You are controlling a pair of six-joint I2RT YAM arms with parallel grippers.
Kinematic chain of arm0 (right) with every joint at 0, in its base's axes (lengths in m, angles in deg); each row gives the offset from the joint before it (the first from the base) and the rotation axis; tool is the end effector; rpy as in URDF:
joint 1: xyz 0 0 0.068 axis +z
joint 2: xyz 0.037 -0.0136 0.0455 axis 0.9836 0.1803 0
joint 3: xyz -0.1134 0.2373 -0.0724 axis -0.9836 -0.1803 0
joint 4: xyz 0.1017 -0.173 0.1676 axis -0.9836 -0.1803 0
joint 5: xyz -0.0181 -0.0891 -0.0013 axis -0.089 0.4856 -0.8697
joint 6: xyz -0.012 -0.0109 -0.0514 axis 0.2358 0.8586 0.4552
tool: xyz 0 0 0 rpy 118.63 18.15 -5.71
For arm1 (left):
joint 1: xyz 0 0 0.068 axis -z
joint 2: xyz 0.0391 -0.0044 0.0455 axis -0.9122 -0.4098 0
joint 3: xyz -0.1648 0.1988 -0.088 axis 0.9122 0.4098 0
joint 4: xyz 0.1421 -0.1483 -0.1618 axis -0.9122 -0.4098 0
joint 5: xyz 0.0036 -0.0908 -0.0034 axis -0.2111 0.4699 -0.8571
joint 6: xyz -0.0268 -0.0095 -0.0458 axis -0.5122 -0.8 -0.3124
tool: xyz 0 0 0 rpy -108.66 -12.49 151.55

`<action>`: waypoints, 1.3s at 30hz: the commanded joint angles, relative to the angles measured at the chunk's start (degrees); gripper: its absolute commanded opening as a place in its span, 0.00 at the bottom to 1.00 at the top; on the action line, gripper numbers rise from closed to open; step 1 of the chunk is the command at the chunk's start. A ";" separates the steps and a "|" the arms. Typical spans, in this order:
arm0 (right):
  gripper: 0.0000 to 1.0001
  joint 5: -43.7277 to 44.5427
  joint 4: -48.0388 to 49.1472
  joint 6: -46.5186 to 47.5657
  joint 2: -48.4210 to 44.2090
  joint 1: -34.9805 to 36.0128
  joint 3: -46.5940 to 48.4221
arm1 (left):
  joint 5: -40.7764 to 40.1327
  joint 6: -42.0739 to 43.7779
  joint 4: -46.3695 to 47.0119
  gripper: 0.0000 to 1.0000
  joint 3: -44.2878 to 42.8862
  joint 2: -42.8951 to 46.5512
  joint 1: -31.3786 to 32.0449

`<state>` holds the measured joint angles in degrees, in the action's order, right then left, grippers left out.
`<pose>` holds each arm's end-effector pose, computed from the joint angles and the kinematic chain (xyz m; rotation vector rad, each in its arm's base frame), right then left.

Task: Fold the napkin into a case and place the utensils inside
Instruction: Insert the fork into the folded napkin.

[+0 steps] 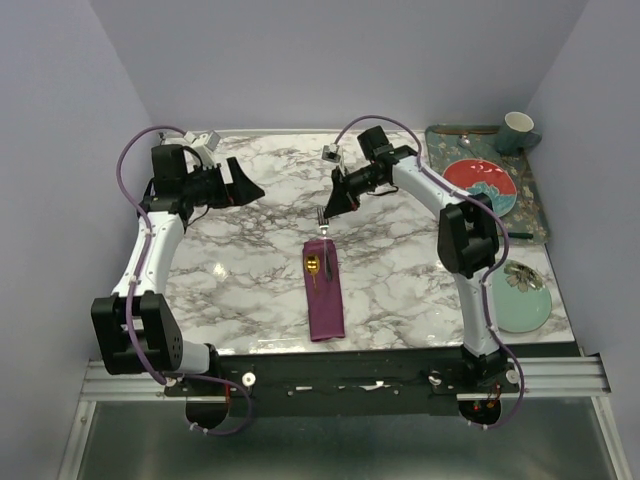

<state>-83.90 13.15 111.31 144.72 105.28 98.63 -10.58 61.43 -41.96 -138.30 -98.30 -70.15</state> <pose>0.4182 0.2357 0.2188 -1.3651 1.8961 1.3468 0.3064 -0.0008 0.3183 0.0567 2.1082 -0.9057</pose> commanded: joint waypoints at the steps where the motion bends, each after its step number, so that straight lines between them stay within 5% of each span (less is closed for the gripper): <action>1: 0.00 -4.33 3.36 -1.63 2.23 -0.71 3.65 | 3.18 -0.51 0.68 0.99 0.22 -1.50 0.47; 21: 0.00 -8.38 -2.88 1.09 5.84 -0.97 3.39 | 4.32 -2.36 -0.03 0.99 -1.81 -5.11 0.47; 39: 0.00 -8.11 2.83 -1.46 5.48 -0.62 -0.57 | 5.46 -2.98 0.06 0.99 -0.75 -5.37 0.38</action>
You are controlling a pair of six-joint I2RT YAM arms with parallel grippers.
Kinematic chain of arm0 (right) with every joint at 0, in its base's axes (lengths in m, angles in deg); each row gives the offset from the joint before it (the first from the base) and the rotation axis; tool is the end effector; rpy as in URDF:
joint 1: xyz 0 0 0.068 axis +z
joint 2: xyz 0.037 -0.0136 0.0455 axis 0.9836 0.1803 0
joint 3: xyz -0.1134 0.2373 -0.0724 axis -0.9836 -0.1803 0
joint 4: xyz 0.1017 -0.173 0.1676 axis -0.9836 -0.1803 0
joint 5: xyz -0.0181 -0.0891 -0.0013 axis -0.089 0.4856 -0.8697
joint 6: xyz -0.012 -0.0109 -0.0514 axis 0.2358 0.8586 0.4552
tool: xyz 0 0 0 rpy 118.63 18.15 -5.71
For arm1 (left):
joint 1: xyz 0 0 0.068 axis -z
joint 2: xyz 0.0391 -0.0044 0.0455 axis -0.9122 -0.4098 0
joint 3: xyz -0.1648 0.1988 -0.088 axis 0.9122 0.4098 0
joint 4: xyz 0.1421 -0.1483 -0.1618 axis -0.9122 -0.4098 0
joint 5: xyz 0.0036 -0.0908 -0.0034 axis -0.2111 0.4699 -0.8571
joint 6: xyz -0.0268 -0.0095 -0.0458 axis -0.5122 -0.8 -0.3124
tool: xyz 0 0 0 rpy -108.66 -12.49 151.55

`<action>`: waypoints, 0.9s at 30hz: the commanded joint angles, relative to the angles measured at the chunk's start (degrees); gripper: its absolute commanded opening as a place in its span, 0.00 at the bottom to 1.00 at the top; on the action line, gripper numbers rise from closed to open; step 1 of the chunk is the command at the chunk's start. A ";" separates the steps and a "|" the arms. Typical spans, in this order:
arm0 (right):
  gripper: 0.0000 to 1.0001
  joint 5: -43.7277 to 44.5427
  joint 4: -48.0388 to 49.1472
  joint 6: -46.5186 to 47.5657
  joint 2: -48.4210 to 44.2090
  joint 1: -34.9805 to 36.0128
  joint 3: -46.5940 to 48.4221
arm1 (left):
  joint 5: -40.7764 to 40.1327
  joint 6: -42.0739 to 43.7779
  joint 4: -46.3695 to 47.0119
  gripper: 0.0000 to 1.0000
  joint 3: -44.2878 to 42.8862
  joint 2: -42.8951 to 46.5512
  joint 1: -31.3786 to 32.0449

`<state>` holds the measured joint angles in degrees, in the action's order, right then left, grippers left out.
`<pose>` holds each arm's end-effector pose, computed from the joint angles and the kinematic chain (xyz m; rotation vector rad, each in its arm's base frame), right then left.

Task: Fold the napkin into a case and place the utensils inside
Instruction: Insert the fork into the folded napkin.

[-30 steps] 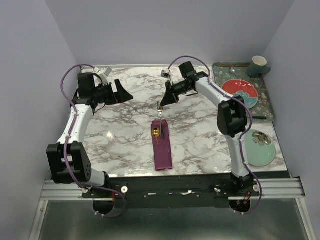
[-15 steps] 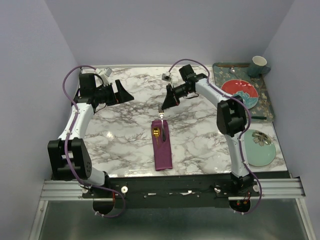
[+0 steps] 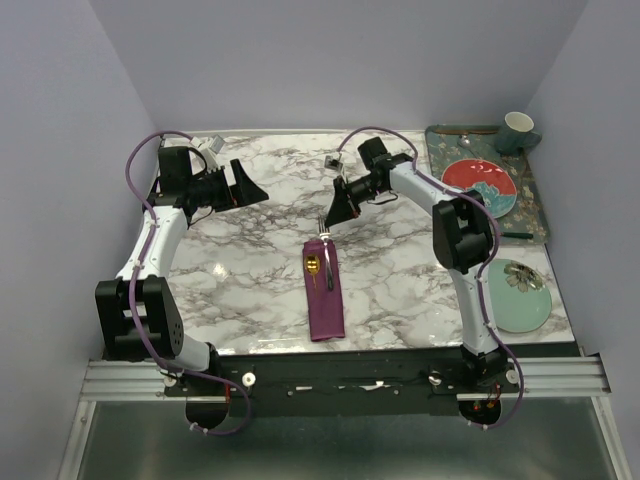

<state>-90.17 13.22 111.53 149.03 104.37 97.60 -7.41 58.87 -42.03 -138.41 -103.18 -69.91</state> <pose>0.4241 0.2319 0.1822 -1.3203 1.9104 1.5154 0.3218 -0.0024 0.2947 0.0043 2.1823 -1.0175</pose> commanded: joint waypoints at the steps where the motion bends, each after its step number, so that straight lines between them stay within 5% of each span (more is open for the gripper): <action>1: 0.00 -2.01 2.76 -2.11 1.44 0.21 0.89 | 2.29 -0.50 0.13 0.99 -0.56 -0.50 0.14; 12: 0.01 -3.60 3.64 -5.37 4.51 -0.40 6.52 | 2.65 -0.24 -0.31 0.99 -0.47 -1.11 0.23; 27: 0.01 -5.70 2.33 -2.73 4.17 -0.50 1.17 | 3.44 -1.12 -0.40 0.99 -1.26 -2.69 0.23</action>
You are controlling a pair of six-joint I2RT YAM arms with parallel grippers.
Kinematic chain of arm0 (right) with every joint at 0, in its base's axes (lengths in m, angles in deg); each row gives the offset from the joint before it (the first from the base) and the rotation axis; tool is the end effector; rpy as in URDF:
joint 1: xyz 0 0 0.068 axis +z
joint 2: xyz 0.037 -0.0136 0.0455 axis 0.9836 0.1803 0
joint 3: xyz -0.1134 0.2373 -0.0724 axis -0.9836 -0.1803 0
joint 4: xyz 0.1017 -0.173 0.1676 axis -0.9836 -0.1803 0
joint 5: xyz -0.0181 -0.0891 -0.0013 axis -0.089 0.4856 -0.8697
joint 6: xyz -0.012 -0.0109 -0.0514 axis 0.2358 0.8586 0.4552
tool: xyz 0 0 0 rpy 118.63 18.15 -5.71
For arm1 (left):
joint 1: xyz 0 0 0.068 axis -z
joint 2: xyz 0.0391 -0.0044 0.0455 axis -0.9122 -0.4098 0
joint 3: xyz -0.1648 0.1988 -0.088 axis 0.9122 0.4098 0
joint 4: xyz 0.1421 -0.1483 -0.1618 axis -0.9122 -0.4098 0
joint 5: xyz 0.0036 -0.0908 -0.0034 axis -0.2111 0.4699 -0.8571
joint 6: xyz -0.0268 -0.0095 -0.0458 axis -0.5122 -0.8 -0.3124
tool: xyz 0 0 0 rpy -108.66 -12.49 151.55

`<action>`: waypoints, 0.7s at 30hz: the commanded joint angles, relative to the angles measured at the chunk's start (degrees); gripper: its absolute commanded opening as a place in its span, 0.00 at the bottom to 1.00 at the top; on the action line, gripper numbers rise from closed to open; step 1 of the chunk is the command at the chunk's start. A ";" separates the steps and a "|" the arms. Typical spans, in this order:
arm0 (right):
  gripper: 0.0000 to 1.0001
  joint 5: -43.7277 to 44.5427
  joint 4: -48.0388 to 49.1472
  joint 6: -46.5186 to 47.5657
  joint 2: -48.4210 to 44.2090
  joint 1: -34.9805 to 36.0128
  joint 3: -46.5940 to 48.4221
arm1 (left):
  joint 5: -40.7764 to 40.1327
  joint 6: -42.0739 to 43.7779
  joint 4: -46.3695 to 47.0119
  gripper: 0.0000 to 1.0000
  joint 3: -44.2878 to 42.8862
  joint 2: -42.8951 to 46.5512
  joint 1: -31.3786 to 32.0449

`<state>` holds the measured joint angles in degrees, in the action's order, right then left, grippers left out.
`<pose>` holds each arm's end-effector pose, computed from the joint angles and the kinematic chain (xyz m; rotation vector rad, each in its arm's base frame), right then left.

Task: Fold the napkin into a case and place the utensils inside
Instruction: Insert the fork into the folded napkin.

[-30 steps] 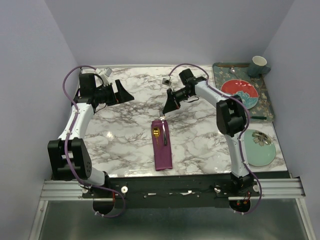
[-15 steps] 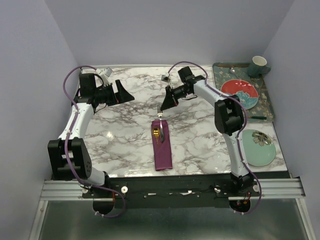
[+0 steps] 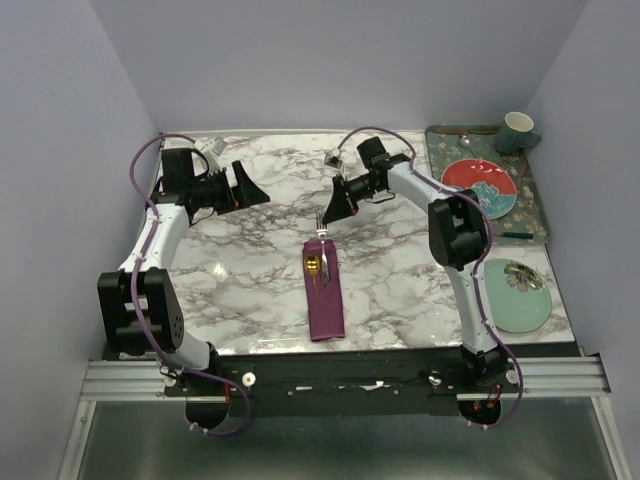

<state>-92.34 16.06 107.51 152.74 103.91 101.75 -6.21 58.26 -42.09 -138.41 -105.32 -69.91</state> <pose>0.4407 0.2357 0.1752 -1.2720 1.8944 1.5602 0.3279 -0.0025 0.2836 -0.0161 2.2134 -1.0576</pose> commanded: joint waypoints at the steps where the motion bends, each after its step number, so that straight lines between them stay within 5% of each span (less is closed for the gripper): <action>1: 0.00 -4.07 -0.60 1.38 0.28 -0.04 -3.60 | 2.32 -0.68 -0.42 0.99 -1.26 -0.64 0.23; 8: 0.01 -6.26 -3.33 3.40 -0.52 0.75 -5.62 | 3.28 -0.16 0.19 0.99 -0.55 -0.99 0.84; 16: 0.02 -5.83 -3.85 5.68 -3.06 1.54 -10.72 | 2.85 10.81 -4.37 0.98 -3.71 -5.29 6.90; 19: 0.03 -5.56 -4.03 6.39 -3.42 1.81 -11.69 | 4.69 15.37 -4.81 0.86 -5.12 -7.67 10.24; 21: 0.04 -5.48 -4.12 6.47 -3.42 1.90 -11.87 | 5.92 18.20 -5.43 0.64 -6.61 -9.77 11.56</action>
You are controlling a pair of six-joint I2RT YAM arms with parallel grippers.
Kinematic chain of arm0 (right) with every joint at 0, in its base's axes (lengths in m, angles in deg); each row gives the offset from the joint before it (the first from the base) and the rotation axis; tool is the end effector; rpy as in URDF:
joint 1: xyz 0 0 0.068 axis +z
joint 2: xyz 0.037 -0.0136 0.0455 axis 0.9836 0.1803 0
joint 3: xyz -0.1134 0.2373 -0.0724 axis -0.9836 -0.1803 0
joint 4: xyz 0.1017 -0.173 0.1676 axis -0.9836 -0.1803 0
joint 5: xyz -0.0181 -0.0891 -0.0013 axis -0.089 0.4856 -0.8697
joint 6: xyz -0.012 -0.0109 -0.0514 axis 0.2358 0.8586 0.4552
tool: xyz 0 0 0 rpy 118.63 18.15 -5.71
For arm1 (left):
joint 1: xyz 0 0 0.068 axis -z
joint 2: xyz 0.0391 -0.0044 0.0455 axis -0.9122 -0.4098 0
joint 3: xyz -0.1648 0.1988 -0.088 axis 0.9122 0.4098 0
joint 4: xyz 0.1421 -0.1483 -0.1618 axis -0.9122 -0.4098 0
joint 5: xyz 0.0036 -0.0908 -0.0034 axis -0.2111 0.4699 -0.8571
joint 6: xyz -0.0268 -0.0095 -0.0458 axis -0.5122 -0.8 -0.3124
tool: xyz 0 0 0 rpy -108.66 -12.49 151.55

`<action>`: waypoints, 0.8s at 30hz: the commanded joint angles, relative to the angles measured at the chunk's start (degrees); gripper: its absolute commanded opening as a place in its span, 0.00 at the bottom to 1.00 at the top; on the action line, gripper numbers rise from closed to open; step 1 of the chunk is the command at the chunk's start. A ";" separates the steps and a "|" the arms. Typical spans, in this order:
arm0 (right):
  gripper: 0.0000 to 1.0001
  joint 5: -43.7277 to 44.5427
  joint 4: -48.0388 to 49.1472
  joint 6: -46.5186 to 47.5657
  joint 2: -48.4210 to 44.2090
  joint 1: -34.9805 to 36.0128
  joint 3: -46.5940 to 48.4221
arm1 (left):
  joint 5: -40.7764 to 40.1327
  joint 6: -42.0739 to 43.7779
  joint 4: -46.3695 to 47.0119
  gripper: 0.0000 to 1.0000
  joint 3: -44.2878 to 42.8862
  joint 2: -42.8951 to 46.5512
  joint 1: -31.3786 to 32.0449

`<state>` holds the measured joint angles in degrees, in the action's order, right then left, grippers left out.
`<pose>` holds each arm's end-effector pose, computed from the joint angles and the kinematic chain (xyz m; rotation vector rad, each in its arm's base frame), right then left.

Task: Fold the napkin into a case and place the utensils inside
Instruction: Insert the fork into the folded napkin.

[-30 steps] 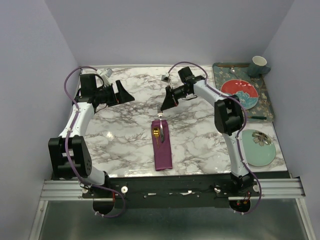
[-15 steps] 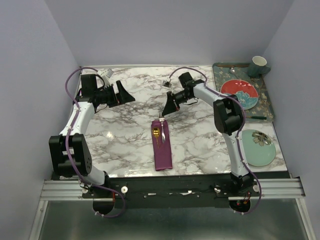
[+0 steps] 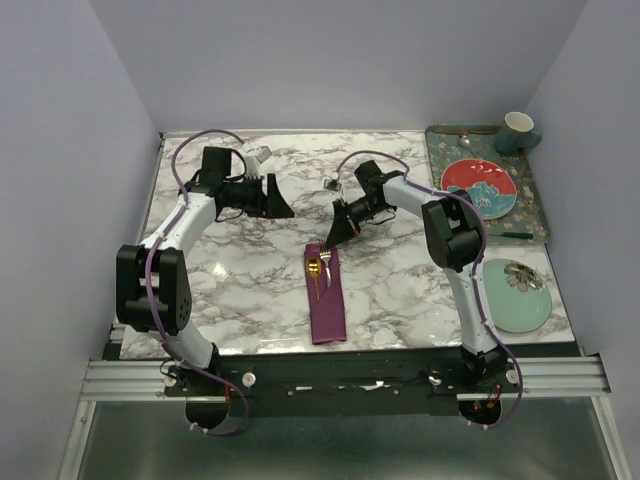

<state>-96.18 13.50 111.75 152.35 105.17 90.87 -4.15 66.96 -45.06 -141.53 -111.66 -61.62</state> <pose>0.4063 0.2323 0.1276 -1.2579 1.9864 1.7367 0.3432 -0.0520 0.2629 0.2811 2.2784 -1.1268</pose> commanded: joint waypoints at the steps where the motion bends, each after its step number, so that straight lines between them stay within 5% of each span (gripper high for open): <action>1: 0.04 -1.63 -1.56 2.23 -3.02 0.72 -0.98 | 4.31 10.30 -2.63 0.55 -4.02 -4.14 4.50; 2: 0.04 -1.72 -1.74 2.23 -3.02 0.72 -0.98 | 4.57 13.78 -3.50 0.29 -4.63 -5.02 5.04; 4: 0.04 -1.81 -1.83 2.32 -3.02 0.81 -1.33 | 5.53 16.09 -4.56 0.18 -6.48 -7.74 6.27; 13: 0.08 -1.45 -1.74 2.41 -3.29 0.72 -2.13 | 6.68 27.43 -10.19 0.27 -8.94 -13.72 11.19; 24: 0.11 -1.63 -2.09 2.85 -3.29 0.72 -2.21 | 4.58 28.76 -9.58 0.34 -9.82 -17.06 14.01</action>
<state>-96.23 12.58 113.04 151.54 105.44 89.25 0.11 93.58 -54.53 -149.60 -127.24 -48.14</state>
